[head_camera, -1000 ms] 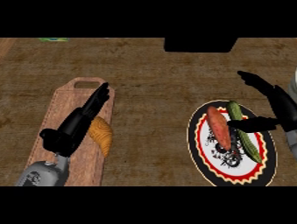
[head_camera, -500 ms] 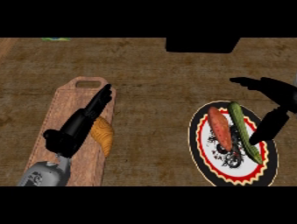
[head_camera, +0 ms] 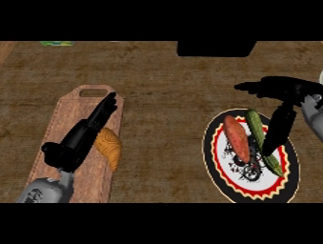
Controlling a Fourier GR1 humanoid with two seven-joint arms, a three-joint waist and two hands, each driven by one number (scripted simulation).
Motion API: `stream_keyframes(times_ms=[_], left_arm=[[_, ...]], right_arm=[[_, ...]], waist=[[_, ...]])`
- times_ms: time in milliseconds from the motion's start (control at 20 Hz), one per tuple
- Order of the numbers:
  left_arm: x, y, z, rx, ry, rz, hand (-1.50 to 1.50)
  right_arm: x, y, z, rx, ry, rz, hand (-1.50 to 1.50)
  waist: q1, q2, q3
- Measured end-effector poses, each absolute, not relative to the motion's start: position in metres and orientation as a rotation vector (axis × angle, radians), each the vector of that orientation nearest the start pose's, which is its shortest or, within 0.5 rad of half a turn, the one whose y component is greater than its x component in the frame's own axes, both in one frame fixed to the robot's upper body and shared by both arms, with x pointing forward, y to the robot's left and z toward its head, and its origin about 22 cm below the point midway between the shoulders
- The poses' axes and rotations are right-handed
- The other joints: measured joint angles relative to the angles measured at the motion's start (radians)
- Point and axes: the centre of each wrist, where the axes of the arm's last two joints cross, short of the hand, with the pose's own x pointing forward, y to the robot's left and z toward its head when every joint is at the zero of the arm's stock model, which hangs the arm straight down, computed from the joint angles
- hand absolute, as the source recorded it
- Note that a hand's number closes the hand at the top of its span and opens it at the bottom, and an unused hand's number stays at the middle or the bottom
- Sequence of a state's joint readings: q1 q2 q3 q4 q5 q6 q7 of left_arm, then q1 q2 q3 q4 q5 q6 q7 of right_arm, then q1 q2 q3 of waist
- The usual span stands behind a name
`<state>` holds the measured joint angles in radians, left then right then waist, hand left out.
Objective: Pick the sweet potato from the plate and place it in the bowl
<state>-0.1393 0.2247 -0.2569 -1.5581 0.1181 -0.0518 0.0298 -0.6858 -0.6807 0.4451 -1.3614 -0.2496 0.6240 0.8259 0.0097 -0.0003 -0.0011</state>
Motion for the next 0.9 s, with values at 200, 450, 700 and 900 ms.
stream_keyframes(times_ms=[200, 450, 700, 900], left_arm=[[0.260, 0.202, 0.032, -0.176, -1.591, -0.378, 0.00], [0.256, 0.201, 0.031, -0.170, -1.590, -0.381, 0.00], [0.263, 0.205, 0.030, -0.168, -1.588, -0.375, 0.00], [0.266, 0.203, 0.030, -0.165, -1.585, -0.380, 0.00]], right_arm=[[0.350, -0.227, 0.151, -0.262, -0.744, 1.242, -1.50], [0.343, -0.219, 0.144, -0.301, -0.760, 1.262, -1.50], [0.331, -0.219, 0.141, -0.368, -0.800, 1.260, -1.50], [0.324, -0.208, 0.131, -0.423, -0.822, 1.260, -1.50]], waist=[[-0.004, -0.001, 0.000], [-0.006, -0.001, 0.001], [-0.010, -0.001, 0.001], [-0.009, 0.000, 0.001]])
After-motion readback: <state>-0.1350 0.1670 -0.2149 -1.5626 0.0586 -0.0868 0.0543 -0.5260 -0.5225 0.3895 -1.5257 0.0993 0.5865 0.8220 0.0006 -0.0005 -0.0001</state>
